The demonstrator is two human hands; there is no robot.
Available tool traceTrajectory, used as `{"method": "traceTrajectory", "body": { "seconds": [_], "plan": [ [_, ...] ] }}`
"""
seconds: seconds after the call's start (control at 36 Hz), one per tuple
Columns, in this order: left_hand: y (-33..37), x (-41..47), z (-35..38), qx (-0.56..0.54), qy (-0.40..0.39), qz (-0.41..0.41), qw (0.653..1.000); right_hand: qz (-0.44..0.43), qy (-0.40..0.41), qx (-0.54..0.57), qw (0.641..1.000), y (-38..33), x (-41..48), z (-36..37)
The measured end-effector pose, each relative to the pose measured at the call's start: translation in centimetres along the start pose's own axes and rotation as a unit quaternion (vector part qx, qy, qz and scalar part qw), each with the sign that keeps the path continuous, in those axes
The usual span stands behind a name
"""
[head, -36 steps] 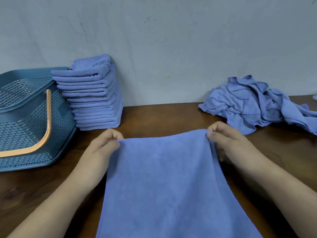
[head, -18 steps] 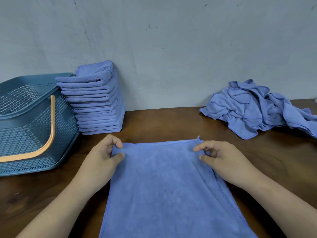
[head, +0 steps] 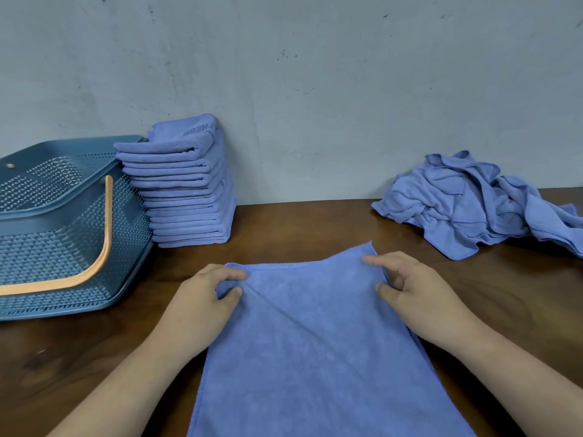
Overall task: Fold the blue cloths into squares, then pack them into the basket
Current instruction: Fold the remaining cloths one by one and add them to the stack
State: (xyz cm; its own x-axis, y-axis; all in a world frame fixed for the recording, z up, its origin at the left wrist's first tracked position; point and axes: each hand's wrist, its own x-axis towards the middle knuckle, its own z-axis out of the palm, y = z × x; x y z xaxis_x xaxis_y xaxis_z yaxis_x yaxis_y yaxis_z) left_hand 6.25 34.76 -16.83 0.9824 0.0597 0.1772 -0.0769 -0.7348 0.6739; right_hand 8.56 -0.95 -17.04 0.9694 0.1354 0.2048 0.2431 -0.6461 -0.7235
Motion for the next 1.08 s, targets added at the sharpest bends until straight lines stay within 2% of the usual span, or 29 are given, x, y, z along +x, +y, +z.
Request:
{"method": "traceTrajectory", "body": {
  "seconds": [0.14, 0.28, 0.36, 0.44, 0.56, 0.67, 0.72, 0.81, 0.86, 0.92, 1.0, 1.08],
  "plan": [
    [-0.3, 0.2, 0.1, 0.003, 0.000, 0.002, 1.000, 0.011, -0.013, -0.140, 0.990, -0.3, -0.1, -0.1],
    [-0.1, 0.4, 0.2, -0.020, 0.019, 0.007, 1.000, 0.011, -0.036, -0.196, 0.980, -0.6, -0.5, 0.3],
    [-0.3, 0.8, 0.6, 0.068, 0.008, 0.032, 0.997, 0.009, -0.032, -0.212, 0.977, -0.4, -0.4, 0.4],
    [-0.7, 0.8, 0.8, 0.156, -0.022, 0.004, 0.988, 0.012, -0.029, -0.222, 0.975, -0.2, -0.4, 0.6],
    [-1.0, 0.6, 0.7, 0.157, -0.030, 0.018, 0.987, 0.009, -0.015, -0.237, 0.971, -0.3, -0.5, 0.7],
    [-0.8, 0.6, 0.6, 0.158, -0.027, 0.018, 0.987, 0.024, 0.018, -0.318, 0.948, -0.3, -0.6, 0.2],
    [-1.0, 0.7, 0.6, 0.149, -0.025, 0.025, 0.988, 0.005, 0.049, -0.349, 0.936, -0.2, -0.5, 0.0],
    [-1.2, 0.8, 0.3, 0.080, 0.006, 0.029, 0.996, -0.080, 0.074, -0.296, 0.949, -0.3, -0.1, 0.0],
    [-1.1, 0.8, -0.1, 0.041, 0.033, 0.016, 0.998, -0.144, 0.026, -0.248, 0.958, -0.8, -0.1, 0.3],
    [-1.2, 0.9, -0.4, 0.014, 0.044, 0.005, 0.999, -0.172, -0.055, -0.239, 0.954, -1.3, -0.4, 0.8],
    [-1.3, 1.0, -0.5, 0.007, 0.043, -0.004, 0.999, -0.121, -0.155, -0.272, 0.942, -1.4, -0.7, 1.3],
    [-1.2, 1.2, -0.3, 0.000, 0.062, -0.013, 0.998, -0.077, -0.179, -0.298, 0.935, -1.5, -0.7, 1.4]
  ]
}}
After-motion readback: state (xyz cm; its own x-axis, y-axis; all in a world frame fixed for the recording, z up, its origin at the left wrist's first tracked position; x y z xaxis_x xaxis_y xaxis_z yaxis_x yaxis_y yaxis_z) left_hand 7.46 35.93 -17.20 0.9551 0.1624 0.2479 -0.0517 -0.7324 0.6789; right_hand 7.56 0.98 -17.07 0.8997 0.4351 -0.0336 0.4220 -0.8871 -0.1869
